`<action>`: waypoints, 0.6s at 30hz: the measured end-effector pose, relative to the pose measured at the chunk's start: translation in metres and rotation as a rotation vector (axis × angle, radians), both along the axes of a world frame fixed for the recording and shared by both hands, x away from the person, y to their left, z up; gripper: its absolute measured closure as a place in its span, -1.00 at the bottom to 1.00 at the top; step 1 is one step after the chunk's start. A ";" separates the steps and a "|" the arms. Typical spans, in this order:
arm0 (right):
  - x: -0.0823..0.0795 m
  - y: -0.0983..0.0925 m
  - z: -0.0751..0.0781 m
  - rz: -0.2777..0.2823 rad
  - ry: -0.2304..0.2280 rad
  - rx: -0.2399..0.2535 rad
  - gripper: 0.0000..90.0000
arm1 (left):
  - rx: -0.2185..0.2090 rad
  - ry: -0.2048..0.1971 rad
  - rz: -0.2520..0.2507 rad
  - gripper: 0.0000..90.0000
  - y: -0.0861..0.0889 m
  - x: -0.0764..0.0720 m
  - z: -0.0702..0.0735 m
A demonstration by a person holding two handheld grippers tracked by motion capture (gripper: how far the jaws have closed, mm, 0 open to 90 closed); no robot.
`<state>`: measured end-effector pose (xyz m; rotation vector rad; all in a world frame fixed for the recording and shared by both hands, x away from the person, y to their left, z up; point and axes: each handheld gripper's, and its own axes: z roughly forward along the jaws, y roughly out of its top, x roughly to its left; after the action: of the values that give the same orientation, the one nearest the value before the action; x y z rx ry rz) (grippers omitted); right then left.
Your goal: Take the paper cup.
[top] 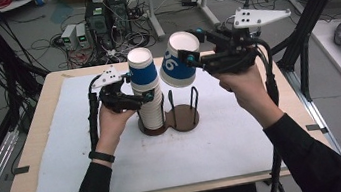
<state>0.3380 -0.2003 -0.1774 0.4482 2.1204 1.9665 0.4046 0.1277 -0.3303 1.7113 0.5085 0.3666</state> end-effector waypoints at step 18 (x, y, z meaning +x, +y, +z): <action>-0.024 -0.024 -0.081 0.037 0.071 -0.039 -0.32 | 0.002 0.000 0.001 -0.75 0.000 0.000 0.000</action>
<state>0.3140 -0.2248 -0.2579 0.4819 2.2222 1.9529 0.4046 0.1278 -0.3303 1.7130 0.5086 0.3679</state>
